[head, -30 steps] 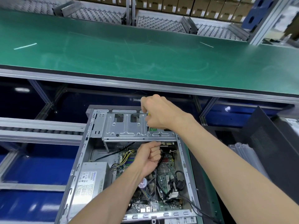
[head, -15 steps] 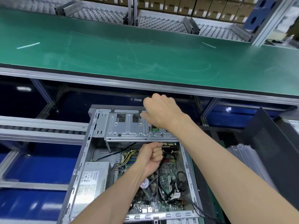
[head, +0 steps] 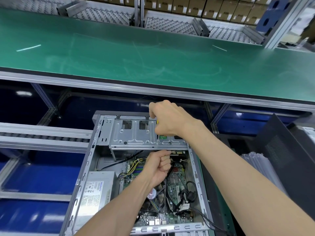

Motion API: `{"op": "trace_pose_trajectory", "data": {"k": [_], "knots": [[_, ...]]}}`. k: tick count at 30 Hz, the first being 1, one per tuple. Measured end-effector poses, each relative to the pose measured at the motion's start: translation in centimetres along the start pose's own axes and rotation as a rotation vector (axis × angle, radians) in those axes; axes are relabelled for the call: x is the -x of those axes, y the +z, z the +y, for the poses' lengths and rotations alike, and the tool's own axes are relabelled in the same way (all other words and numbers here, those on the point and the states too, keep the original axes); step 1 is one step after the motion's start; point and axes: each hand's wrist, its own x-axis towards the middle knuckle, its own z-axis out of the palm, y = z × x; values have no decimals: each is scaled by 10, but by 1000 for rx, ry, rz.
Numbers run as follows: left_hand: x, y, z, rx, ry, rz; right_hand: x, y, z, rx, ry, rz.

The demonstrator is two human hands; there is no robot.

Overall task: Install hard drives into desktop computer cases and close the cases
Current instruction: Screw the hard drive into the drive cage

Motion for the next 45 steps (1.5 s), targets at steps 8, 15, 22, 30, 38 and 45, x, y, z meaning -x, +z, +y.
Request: {"op": "trace_pose_trajectory", "data": {"k": [8, 15, 22, 30, 38, 45], "knots": [[-1, -1, 0, -9, 0, -5, -3, 1, -1, 81, 20, 41], [-1, -1, 0, -10, 2, -5, -4, 3, 0, 134, 38, 84], [-1, -1, 0, -12, -1, -8, -5, 3, -4, 37, 2, 32], [2, 2, 0, -14, 2, -9, -6, 0, -2, 14, 27, 7], [2, 1, 0, -13, -2, -3, -6, 1, -4, 66, 48, 50], [2, 1, 1, -23, 5, -7, -9, 6, -2, 90, 79, 85]]}}
